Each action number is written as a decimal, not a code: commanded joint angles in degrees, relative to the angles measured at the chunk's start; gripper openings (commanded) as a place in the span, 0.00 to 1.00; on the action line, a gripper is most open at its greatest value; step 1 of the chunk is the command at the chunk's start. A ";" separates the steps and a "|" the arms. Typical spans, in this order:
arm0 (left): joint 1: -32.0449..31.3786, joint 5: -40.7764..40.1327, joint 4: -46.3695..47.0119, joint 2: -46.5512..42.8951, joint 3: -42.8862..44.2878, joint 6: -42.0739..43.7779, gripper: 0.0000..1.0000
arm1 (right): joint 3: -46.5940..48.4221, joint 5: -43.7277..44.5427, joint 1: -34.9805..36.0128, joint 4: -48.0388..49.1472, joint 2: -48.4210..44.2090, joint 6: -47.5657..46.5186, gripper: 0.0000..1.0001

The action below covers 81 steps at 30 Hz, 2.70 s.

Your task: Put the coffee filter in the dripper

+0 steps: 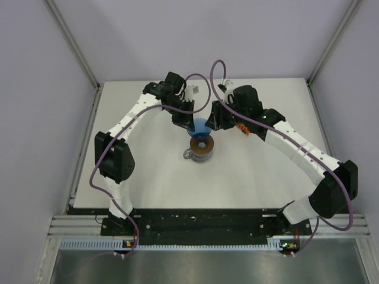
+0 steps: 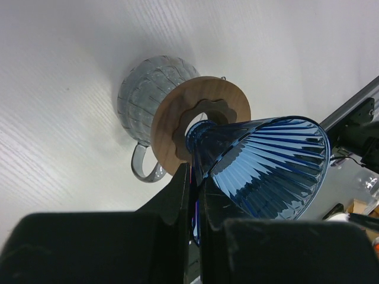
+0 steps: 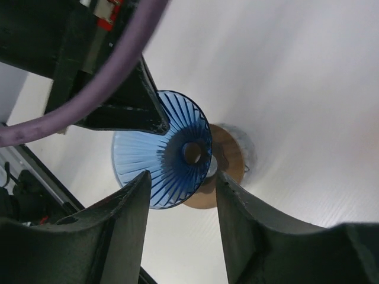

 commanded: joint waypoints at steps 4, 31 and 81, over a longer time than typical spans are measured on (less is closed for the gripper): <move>-1.53 0.87 1.93 -0.15 1.88 -1.13 0.00 | -4.34 2.78 -0.49 2.64 1.28 1.25 0.39; -3.20 -2.20 4.48 -0.94 -3.93 3.79 0.24 | -7.15 0.49 -1.20 4.05 7.53 0.37 0.00; -1.97 -3.87 18.81 -6.13 -23.89 8.54 0.00 | -15.07 -3.81 -1.90 10.38 10.60 -0.60 0.00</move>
